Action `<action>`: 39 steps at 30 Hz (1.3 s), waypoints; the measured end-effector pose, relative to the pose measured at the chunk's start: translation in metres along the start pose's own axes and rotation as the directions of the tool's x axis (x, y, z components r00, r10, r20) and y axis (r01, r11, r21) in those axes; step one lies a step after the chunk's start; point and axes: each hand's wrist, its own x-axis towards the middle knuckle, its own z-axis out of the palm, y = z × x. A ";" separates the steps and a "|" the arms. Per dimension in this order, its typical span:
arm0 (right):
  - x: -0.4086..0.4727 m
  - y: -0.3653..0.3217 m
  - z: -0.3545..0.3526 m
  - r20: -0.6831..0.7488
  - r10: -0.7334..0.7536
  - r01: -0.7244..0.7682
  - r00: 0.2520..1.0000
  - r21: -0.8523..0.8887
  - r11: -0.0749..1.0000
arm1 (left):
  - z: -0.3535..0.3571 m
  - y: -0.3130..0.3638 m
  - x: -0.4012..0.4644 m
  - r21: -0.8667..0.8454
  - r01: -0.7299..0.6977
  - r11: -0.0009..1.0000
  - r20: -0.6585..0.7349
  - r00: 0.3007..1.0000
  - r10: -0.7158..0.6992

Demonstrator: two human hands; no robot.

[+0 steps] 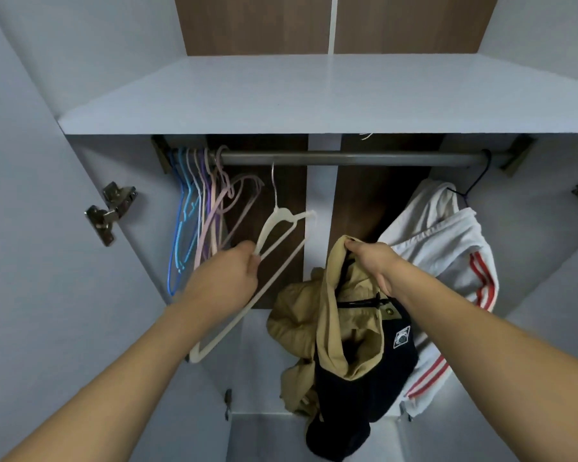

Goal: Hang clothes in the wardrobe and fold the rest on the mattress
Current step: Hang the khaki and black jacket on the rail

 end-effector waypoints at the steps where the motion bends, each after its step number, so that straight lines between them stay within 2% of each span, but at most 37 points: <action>1: 0.001 0.006 -0.005 -0.007 -0.001 0.000 1.000 -0.017 1.000 | -0.005 0.010 -0.018 -0.019 -0.016 1.000 0.013 1.000 0.016; 6: 0.012 0.038 -0.036 -0.014 0.009 -0.011 1.000 -0.088 0.996 | -0.037 0.063 -0.093 -0.093 0.007 0.996 0.064 0.998 -0.001; 9: 0.011 0.046 -0.042 -0.002 0.008 -0.008 1.000 -0.114 0.993 | -0.047 0.093 -0.126 -0.076 0.042 0.996 0.108 0.994 -0.033; 17: -0.034 0.032 -0.037 0.047 -0.104 0.110 0.993 -0.164 0.980 | -0.051 0.147 -0.174 -0.053 0.146 0.988 0.138 0.981 -0.138; 23: -0.089 0.013 -0.023 0.223 -0.175 0.181 0.959 -0.007 0.984 | -0.026 0.151 -0.142 0.025 0.135 0.991 0.125 0.983 -0.137; 27: -0.128 0.000 -0.024 0.363 -0.271 0.323 0.891 -0.088 0.942 | 0.003 0.124 -0.122 -0.038 0.189 0.981 0.110 0.977 -0.184; 29: -0.140 -0.005 -0.032 0.363 -0.406 0.500 0.839 -0.221 0.837 | 0.004 0.111 -0.124 -0.116 0.162 0.980 0.053 0.986 -0.157; 30: -0.141 -0.006 -0.037 0.360 -0.515 0.626 0.778 -0.362 0.691 | 0.001 0.108 -0.125 -0.137 0.123 0.983 0.015 0.992 -0.122; 31: -0.141 -0.006 -0.041 0.362 -0.630 0.708 0.687 -0.531 0.466 | -0.003 0.107 -0.125 -0.131 0.075 0.989 -0.018 0.997 -0.078; 32: -0.141 -0.005 -0.043 0.369 -0.720 0.731 0.587 -0.624 0.276 | -0.007 0.107 -0.125 -0.120 0.028 0.992 -0.040 0.999 -0.033; 33: -0.142 -0.005 -0.044 0.376 -0.768 0.749 0.519 -0.634 0.195 | -0.011 0.108 -0.125 -0.117 -0.009 0.993 -0.052 0.999 0.003; 34: -0.141 -0.006 -0.044 0.399 -0.767 0.780 0.502 -0.593 0.202 | -0.015 0.109 -0.126 -0.126 -0.037 0.991 -0.057 0.998 0.030; 36: -0.142 -0.009 -0.045 0.444 -0.706 0.828 0.552 -0.391 0.401 | -0.020 0.111 -0.127 -0.144 -0.080 0.986 -0.048 0.996 0.074; 37: -0.144 -0.010 -0.045 0.444 -0.695 0.825 0.565 -0.317 0.468 | -0.022 0.112 -0.129 -0.121 -0.085 0.989 -0.023 0.996 0.083; 39: -0.144 -0.011 -0.043 0.414 -0.712 0.822 0.567 -0.231 0.520 | -0.029 0.115 -0.133 0.064 -0.073 0.995 0.036 0.997 0.071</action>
